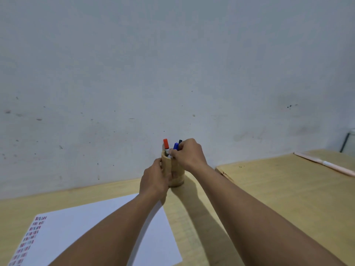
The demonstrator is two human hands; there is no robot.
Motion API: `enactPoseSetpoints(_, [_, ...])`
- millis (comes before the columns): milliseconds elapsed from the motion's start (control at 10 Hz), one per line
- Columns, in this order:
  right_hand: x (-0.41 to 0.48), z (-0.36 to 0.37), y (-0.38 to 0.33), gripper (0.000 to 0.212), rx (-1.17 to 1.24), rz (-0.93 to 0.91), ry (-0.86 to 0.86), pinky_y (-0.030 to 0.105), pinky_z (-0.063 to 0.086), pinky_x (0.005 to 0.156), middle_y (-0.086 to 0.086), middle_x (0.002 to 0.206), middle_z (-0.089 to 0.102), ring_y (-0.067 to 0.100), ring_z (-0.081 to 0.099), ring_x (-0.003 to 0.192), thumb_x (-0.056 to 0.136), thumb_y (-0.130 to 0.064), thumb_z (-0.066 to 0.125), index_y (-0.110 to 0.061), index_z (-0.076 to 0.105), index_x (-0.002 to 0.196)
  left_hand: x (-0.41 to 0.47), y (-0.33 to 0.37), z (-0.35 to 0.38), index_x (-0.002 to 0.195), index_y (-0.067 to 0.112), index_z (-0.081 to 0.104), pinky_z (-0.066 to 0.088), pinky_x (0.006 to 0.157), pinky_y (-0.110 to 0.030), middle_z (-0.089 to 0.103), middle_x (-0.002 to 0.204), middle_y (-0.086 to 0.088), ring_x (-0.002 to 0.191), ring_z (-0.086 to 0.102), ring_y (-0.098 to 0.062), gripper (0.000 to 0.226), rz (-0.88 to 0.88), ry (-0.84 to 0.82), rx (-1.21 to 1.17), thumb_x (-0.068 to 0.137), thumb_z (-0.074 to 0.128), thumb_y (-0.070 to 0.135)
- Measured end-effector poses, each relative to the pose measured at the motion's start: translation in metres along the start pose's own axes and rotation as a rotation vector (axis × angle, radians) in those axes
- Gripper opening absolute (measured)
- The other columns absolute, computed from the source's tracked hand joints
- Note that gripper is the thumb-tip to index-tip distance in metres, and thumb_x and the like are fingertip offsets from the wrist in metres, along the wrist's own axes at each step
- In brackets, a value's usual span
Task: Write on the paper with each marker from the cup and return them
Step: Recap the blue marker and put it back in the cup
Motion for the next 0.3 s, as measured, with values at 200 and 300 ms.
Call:
enactPoseSetpoints(200, [-0.007,-0.005,-0.001,0.046,0.073,0.038,0.01,0.023,0.045,0.064,0.012,0.117,0.069,0.021,0.062,0.09,0.089,-0.011,0.073,-0.004,0.06,0.132,-0.001,-0.003,-0.005,0.147,0.017,0.041,0.051,0.092,-0.035,0.06,0.136,-0.009,0.119,0.06,-0.029,0.072,-0.059,-0.068,-0.014,0.085,0.076,0.03])
enactPoseSetpoints(300, [-0.025,-0.022,-0.005,0.052,0.127,0.017,0.06,0.016,0.038,0.054,0.008,0.114,0.07,0.013,0.061,0.084,0.09,-0.011,0.071,-0.01,0.054,0.14,-0.015,0.0,-0.023,0.153,0.016,0.032,0.048,0.092,-0.033,0.052,0.145,-0.012,0.127,0.055,-0.029,0.081,-0.102,-0.06,-0.089,0.086,0.076,0.025])
Point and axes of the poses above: each hand's wrist, its own x-axis towards the middle knuckle, its own z-axis out of the palm, y = z × x, the point moved 1 cm from there along x, towards the middle knuckle
